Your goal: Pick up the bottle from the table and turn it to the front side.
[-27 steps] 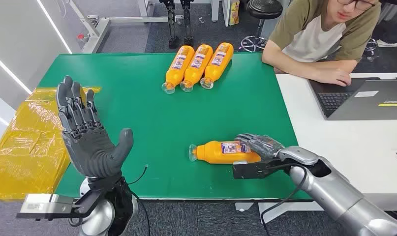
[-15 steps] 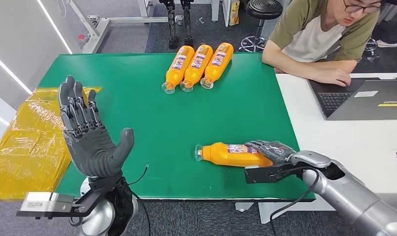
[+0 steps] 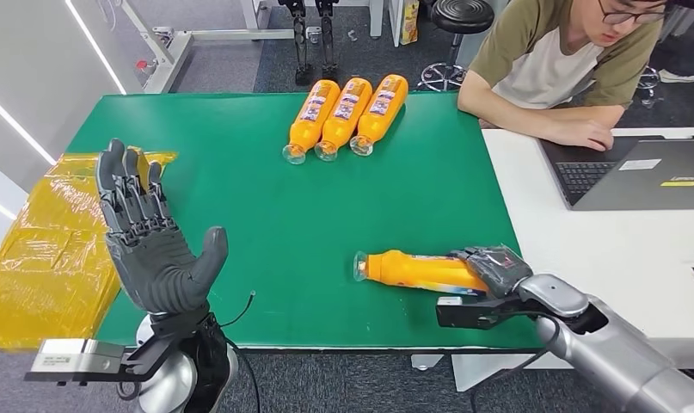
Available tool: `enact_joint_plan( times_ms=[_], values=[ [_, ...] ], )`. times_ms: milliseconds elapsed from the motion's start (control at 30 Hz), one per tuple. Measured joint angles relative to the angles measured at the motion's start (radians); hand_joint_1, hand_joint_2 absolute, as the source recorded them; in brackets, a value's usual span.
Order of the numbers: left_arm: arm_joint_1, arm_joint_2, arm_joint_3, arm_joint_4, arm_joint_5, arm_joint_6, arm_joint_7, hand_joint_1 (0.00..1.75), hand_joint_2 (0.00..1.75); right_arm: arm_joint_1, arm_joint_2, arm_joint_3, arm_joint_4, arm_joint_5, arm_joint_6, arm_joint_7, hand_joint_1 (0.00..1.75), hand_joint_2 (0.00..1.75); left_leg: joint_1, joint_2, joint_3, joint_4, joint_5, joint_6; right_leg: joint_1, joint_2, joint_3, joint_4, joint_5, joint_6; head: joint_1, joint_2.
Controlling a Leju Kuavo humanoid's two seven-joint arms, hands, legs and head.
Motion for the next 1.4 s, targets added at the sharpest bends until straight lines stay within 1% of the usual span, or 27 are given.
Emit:
enact_joint_plan(
  times_ms=[100, 200, 333, 400, 467, 600, 667, 733, 767, 867, 900, 967, 1067, 1133, 1267, 1400],
  values=[
    [0.004, 0.0, 0.0, -0.007, -0.008, -0.004, 0.0, 0.0, 1.75, 0.046, 0.052, -0.051, 0.0, 0.039, -0.149, -0.008, 1.75, 1.75, 0.0, 0.0, 0.0, 0.0, 0.0, 0.0, 0.0, 0.001, 0.0, 0.0, 0.0, 0.0, 0.0, 0.0],
    [0.004, -0.001, 0.0, -0.008, -0.01, -0.004, -0.003, 0.0, 1.75, 0.09, 0.121, -0.116, -0.001, 0.052, -0.324, -0.033, 1.75, 1.75, 0.0, 0.0, 0.0, 0.0, 0.0, -0.001, 0.0, 0.0, 0.0, 0.0, 0.0, 0.0, 0.0, 0.0],
    [0.002, -0.002, 0.0, -0.003, 0.001, 0.011, -0.023, 0.0, 1.75, 0.14, 0.22, -0.205, -0.012, 0.01, -0.536, -0.09, 1.75, 1.75, 0.0, 0.0, 0.001, -0.001, 0.001, -0.001, 0.0, 0.0, -0.001, 0.0, 0.0, 0.0, 0.0, 0.0],
    [0.002, -0.002, 0.0, 0.003, 0.007, 0.018, -0.031, 0.0, 1.75, 0.159, 0.262, -0.241, -0.018, -0.026, -0.613, -0.118, 1.75, 1.75, 0.0, 0.0, 0.001, -0.001, 0.001, -0.001, 0.0, 0.0, -0.001, 0.0, 0.0, 0.0, 0.0, 0.0],
    [0.001, -0.002, 0.0, 0.009, 0.01, 0.022, -0.035, 0.0, 1.75, 0.171, 0.294, -0.268, -0.022, -0.042, -0.646, -0.129, 1.75, 1.75, 0.0, 0.0, 0.001, -0.001, 0.001, -0.001, 0.0, 0.001, -0.001, 0.0, 0.0, 0.0, 0.0, 0.0],
    [0.0, -0.002, -0.001, 0.019, 0.012, 0.026, -0.037, 0.0, 1.75, 0.189, 0.334, -0.301, -0.028, -0.078, -0.682, -0.153, 1.75, 1.75, 0.0, 0.0, 0.0, -0.001, 0.001, -0.001, 0.0, 0.0, -0.001, 0.0, 0.0, 0.0, 0.0, 0.0],
    [-0.001, -0.002, -0.003, 0.028, 0.013, 0.023, -0.027, 0.0, 1.75, 0.196, 0.356, -0.315, -0.03, -0.12, -0.735, -0.196, 1.75, 1.75, 0.0, 0.0, 0.0, -0.001, 0.001, -0.001, 0.0, 0.0, -0.001, 0.0, 0.0, 0.0, 0.0, 0.0],
    [-0.004, -0.002, -0.011, 0.042, 0.019, 0.005, 0.0, 0.0, 1.75, 0.209, 0.388, -0.34, -0.042, -0.155, -0.781, -0.273, 1.75, 1.75, 0.0, 0.0, 0.0, -0.001, 0.001, -0.001, 0.0, 0.0, -0.001, 0.0, 0.0, 0.0, 0.0, 0.0],
    [-0.006, -0.002, -0.016, 0.051, 0.027, -0.012, 0.018, 0.0, 1.75, 0.221, 0.409, -0.36, -0.053, -0.158, -0.789, -0.318, 1.75, 1.75, 0.0, 0.0, 0.0, -0.001, 0.001, -0.001, 0.0, 0.0, -0.001, 0.0, 0.0, 0.0, 0.0, 0.0],
    [-0.022, -0.002, -0.03, 0.099, 0.076, -0.102, 0.084, 0.0, 1.75, 0.277, 0.492, -0.441, -0.108, -0.109, -0.79, -0.475, 1.75, 1.75, 0.0, 0.0, 0.0, -0.001, 0.001, -0.001, 0.0, 0.0, -0.001, 0.0, -0.001, -0.001, 0.0, 0.0],
    [-0.031, -0.002, -0.036, 0.121, 0.092, -0.139, 0.1, 0.0, 1.75, 0.297, 0.522, -0.465, -0.129, -0.084, -0.79, -0.515, 1.75, 1.75, 0.0, 0.0, 0.0, -0.001, 0.0, -0.001, 0.0, 0.001, -0.001, 0.0, -0.001, -0.001, 0.0, 0.0],
    [-0.051, -0.006, -0.052, 0.158, 0.113, -0.202, 0.118, 0.0, 1.75, 0.33, 0.567, -0.49, -0.162, -0.048, -0.79, -0.549, 1.75, 1.75, 0.0, 0.0, 0.001, -0.001, 0.0, -0.001, 0.0, 0.001, -0.002, 0.0, -0.001, -0.001, 0.0, 0.0],
    [-0.081, -0.016, -0.072, 0.203, 0.134, -0.277, 0.146, 0.0, 1.75, 0.355, 0.607, -0.496, -0.194, -0.02, -0.79, -0.534, 1.75, 1.75, 0.0, 0.0, 0.0, -0.002, 0.001, -0.002, 0.0, 0.001, -0.002, 0.0, -0.001, -0.001, 0.0, 0.0],
    [-0.099, -0.024, -0.084, 0.228, 0.14, -0.316, 0.165, 0.0, 1.75, 0.358, 0.616, -0.486, -0.204, 0.001, -0.79, -0.495, 1.75, 1.75, 0.0, 0.001, 0.0, -0.001, 0.001, -0.002, 0.0, 0.001, -0.002, 0.0, -0.001, -0.001, 0.0, 0.0],
    [-0.134, -0.037, -0.099, 0.261, 0.144, -0.366, 0.178, 0.0, 1.75, 0.348, 0.614, -0.419, -0.206, 0.032, -0.789, -0.367, 1.75, 1.75, 0.0, 0.001, 0.0, -0.001, 0.001, -0.001, 0.0, 0.001, -0.002, 0.0, 0.0, -0.001, 0.0, 0.0],
    [-0.155, -0.044, -0.1, 0.276, 0.145, -0.392, 0.178, 0.0, 1.75, 0.316, 0.59, -0.326, -0.193, 0.056, -0.774, -0.241, 1.75, 1.75, 0.0, 0.001, 0.0, -0.001, 0.001, -0.001, 0.0, 0.001, -0.002, 0.0, 0.0, -0.001, 0.0, 0.0]
  ],
)
